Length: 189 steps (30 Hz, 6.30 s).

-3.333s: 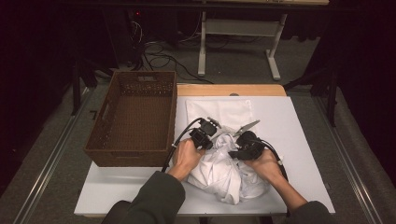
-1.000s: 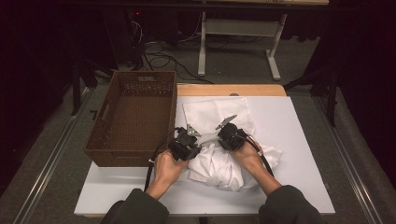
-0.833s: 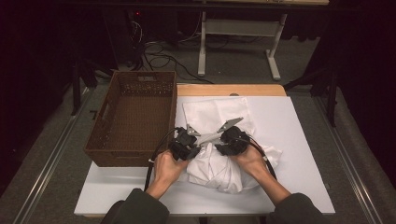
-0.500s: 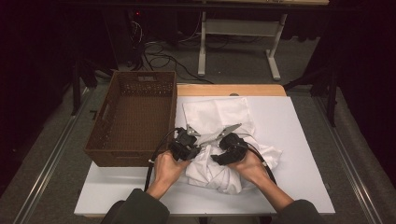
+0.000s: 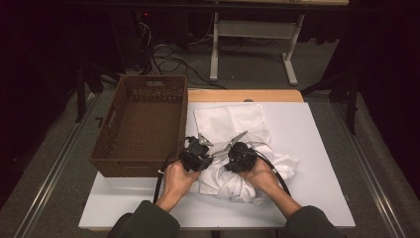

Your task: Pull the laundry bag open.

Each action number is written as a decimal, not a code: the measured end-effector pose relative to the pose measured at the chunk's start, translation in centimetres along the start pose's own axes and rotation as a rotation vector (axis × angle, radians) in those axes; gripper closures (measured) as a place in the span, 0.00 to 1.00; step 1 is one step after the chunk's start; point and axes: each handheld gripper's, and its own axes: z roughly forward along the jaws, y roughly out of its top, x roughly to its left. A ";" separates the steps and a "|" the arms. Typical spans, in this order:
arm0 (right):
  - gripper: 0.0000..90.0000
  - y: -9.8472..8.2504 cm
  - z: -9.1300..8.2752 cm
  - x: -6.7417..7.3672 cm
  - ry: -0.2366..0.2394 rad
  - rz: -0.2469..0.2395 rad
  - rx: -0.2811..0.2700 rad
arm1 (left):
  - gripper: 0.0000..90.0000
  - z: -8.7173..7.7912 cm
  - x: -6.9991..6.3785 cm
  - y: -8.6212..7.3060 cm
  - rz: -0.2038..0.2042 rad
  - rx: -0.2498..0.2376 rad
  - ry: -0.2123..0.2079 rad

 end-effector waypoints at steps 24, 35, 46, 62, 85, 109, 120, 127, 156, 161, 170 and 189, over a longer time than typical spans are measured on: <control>0.97 0.1 -4.3 -2.7 -0.134 0.083 -0.089 | 0.91 -0.5 -0.1 0.0 0.008 -0.005 0.001; 0.95 0.4 -1.6 -4.3 -0.242 0.110 0.005 | 0.92 -1.0 0.0 -0.1 -0.004 -0.016 -0.016; 0.67 -0.3 -5.1 -1.9 -0.172 0.076 -0.103 | 0.91 -1.1 0.2 0.0 -0.019 -0.023 -0.022; 0.47 -0.2 -3.8 1.2 -0.065 0.014 -0.074 | 0.91 -1.0 0.2 -0.1 -0.017 -0.022 -0.028; 0.99 -0.5 -3.5 -2.1 -0.239 0.036 -0.081 | 0.92 -1.7 -0.1 -0.2 -0.002 -0.052 -0.011; 0.62 -1.0 -5.2 -1.6 -0.162 0.085 -0.084 | 0.91 -1.3 0.1 -0.3 -0.013 -0.018 -0.005; 0.51 -0.1 -4.2 0.8 -0.097 0.011 -0.066 | 0.91 -1.2 0.4 -0.4 -0.021 -0.015 -0.031; 0.49 0.7 -0.5 0.1 -0.080 0.018 0.008 | 0.91 -1.0 0.1 -0.3 -0.010 -0.007 -0.032; 0.96 -0.1 -1.3 -5.4 -0.356 0.160 0.000 | 0.92 -1.7 -0.5 -0.1 0.016 -0.037 -0.025; 0.81 -0.4 -2.7 -4.9 -0.282 0.164 -0.039 | 0.91 -1.6 -0.7 -0.1 0.014 -0.031 -0.029; 0.63 -1.1 -6.2 -2.9 -0.225 0.138 -0.080 | 0.91 -1.1 -0.4 -0.2 0.002 -0.014 -0.042; 0.44 1.3 -2.1 0.7 -0.167 -0.026 -0.031 | 0.91 -1.2 -0.1 -0.2 -0.005 -0.031 -0.071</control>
